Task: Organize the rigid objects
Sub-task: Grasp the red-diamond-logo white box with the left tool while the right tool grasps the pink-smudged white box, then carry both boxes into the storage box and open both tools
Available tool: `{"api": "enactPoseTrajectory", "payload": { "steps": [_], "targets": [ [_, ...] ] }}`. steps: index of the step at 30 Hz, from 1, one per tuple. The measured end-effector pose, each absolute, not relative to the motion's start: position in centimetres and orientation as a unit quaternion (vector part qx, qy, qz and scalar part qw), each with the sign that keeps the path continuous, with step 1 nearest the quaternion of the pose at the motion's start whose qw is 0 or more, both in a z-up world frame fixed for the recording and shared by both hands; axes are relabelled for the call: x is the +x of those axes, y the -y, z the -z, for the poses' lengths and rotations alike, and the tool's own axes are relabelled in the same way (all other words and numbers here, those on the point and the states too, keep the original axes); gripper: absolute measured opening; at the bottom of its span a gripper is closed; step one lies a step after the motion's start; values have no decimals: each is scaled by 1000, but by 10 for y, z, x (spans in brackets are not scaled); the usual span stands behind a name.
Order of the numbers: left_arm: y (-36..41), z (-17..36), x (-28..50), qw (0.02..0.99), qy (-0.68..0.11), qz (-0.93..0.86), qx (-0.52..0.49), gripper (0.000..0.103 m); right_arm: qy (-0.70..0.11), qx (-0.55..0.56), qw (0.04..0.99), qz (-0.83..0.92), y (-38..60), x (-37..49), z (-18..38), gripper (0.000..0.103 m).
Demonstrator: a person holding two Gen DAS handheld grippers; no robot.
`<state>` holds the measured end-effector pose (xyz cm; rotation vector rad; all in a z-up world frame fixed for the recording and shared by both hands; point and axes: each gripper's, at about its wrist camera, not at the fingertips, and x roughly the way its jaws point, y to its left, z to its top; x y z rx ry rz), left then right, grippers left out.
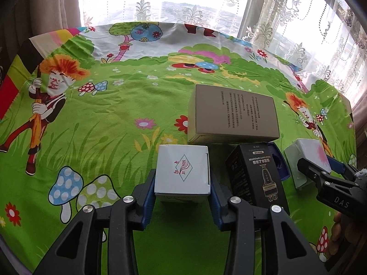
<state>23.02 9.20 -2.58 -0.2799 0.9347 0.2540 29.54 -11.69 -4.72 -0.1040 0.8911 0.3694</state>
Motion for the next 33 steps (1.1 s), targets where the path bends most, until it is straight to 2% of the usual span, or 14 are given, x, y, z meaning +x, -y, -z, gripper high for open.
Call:
{"api": "enactPoseTrajectory", "payload": {
  "steps": [33],
  "targets": [
    [-97, -23, 83, 883, -392, -149, -208, 42, -396, -18, 886, -239, 124, 177, -3, 91]
  ]
}}
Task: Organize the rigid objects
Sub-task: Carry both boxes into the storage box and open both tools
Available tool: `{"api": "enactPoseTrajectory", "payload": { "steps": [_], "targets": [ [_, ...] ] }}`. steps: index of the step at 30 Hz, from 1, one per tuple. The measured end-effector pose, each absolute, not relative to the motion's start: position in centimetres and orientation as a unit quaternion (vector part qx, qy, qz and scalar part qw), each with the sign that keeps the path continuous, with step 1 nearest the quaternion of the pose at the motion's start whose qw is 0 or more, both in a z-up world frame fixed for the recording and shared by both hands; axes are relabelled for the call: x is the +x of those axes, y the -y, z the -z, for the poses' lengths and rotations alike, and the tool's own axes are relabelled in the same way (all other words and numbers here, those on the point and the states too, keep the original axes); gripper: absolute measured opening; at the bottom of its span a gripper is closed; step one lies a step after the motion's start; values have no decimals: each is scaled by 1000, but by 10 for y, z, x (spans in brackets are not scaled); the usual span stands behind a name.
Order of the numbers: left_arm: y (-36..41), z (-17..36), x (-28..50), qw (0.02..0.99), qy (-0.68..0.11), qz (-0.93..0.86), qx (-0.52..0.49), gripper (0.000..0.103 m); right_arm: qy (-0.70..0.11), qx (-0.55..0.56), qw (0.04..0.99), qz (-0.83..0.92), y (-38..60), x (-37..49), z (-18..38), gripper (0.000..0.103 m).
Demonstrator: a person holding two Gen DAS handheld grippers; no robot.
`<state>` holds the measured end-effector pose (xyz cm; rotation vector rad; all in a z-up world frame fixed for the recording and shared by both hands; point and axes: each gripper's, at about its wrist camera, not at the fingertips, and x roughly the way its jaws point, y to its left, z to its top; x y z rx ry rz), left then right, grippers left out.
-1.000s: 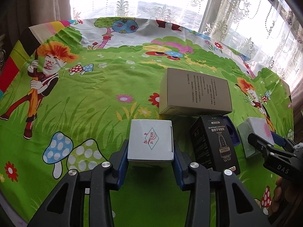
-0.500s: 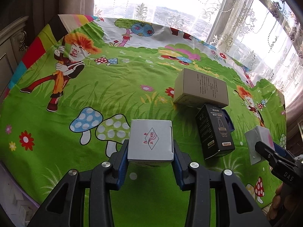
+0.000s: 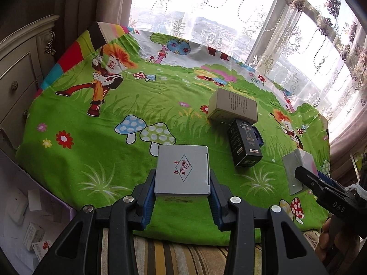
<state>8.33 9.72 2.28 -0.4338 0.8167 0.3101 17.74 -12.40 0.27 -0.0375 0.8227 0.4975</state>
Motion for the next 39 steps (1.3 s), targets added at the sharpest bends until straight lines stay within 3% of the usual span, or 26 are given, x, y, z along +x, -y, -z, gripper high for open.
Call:
{"api": "enactPoseTrajectory", "payload": {
  "steps": [16, 39],
  "targets": [
    [-143, -32, 5, 877, -362, -200, -246, 42, -379, -67, 865, -323, 60, 115, -21, 91],
    [-251, 6, -126, 816, -333, -355, -312, 42, -353, -182, 777, -489, -103, 2, -30, 91]
  ]
}}
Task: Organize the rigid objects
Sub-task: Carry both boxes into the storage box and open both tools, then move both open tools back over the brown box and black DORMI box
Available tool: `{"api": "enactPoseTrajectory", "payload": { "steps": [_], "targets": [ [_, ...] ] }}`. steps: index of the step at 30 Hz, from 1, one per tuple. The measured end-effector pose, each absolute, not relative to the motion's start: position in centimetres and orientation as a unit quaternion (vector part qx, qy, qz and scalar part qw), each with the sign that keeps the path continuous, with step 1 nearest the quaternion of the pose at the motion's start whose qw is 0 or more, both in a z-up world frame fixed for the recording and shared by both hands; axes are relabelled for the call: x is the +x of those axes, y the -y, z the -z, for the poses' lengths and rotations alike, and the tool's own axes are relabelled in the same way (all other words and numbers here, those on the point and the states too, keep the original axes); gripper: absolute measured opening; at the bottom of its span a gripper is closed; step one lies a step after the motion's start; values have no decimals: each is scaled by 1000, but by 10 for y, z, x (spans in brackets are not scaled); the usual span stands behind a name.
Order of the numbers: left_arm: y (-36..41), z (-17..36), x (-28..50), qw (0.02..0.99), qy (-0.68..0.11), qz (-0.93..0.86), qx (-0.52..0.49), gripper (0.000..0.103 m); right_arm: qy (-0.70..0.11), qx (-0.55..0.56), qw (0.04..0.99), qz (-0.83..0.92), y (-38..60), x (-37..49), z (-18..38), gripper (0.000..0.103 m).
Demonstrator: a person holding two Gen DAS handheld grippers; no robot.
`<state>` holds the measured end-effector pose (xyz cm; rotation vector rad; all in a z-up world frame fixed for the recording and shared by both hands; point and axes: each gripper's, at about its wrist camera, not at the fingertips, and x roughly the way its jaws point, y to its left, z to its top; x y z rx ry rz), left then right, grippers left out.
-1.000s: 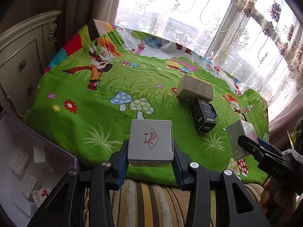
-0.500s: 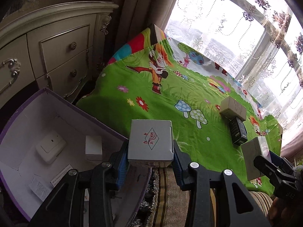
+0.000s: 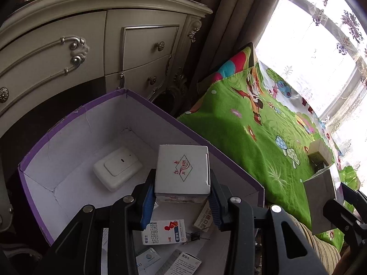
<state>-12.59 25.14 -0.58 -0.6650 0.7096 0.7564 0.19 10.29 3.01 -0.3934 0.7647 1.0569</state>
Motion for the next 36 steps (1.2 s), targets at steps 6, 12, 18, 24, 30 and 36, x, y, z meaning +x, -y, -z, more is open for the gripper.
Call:
{"api": "enactPoseTrajectory", "payload": {
  "steps": [6, 12, 18, 24, 30, 36],
  "targets": [
    [-263, 9, -144, 805, -325, -377, -322, 42, -367, -218, 742, -518, -140, -22, -13, 91],
    [-276, 12, -159, 794, -319, -396, -333, 43, -371, -241, 721, -533, -159, -40, -3, 91],
    [-281, 16, -167, 782, -321, -411, -342, 60, -375, -267, 699, -547, -173, -53, 7, 92],
    [-281, 16, -166, 781, -322, -410, -344, 64, -386, -261, 700, -541, -169, -47, 8, 93],
    [-276, 15, -158, 785, -328, -402, -338, 65, -393, -256, 704, -534, -160, -38, 7, 96],
    [-270, 11, -149, 790, -334, -393, -331, 65, -388, -246, 714, -529, -144, -31, 1, 96]
  ]
}}
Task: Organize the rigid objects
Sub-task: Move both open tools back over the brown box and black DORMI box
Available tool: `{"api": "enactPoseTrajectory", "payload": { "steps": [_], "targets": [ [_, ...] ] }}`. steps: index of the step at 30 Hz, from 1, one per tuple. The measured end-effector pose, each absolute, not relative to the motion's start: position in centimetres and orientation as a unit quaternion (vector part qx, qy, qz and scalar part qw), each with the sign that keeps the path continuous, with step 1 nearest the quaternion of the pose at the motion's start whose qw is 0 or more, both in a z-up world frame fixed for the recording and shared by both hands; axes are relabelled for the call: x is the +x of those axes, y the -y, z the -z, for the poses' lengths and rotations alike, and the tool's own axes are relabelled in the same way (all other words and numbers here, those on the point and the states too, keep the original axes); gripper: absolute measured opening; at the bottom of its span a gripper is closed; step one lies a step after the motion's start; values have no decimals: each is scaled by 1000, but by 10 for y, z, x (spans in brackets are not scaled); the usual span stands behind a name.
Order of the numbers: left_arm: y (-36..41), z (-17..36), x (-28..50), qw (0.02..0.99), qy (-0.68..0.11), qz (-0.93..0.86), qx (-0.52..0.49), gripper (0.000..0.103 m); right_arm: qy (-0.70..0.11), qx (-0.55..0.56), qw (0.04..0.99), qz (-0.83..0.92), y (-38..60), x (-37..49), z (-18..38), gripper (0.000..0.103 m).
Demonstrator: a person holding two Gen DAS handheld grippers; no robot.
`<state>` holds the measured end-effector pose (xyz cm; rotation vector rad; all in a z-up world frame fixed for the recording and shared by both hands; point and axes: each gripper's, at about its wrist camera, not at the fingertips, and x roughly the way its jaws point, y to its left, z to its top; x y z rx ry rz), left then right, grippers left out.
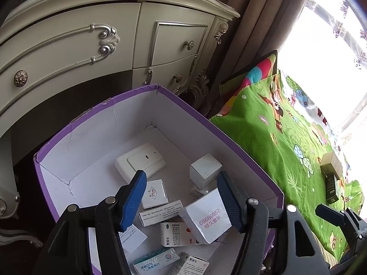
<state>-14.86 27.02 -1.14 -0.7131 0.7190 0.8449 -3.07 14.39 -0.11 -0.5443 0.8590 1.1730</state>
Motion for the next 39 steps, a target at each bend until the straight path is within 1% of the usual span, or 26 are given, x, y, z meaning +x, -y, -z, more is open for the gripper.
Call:
{"api": "enactPoseTrajectory", "payload": {
  "steps": [14, 24, 29, 33, 39],
  "targets": [
    [-233, 8, -96, 812, -367, -340, -302, 65, -398, -186, 771, -461, -66, 30, -8, 96],
    [-200, -11, -47, 832, -385, -300, -263, 65, -424, -121, 800, -406, 9, 76, -4, 96],
    [-174, -21, -8, 846, -396, -259, -244, 65, -424, -84, 828, -356, 52, 100, -5, 96],
    [-148, -27, 28, 859, -402, -219, -230, 69, -426, -57, 843, -323, 85, 119, -5, 96],
    [-107, -27, 85, 867, -422, -159, -212, 69, -439, -10, 855, -275, 132, 145, 0, 96]
  ]
}}
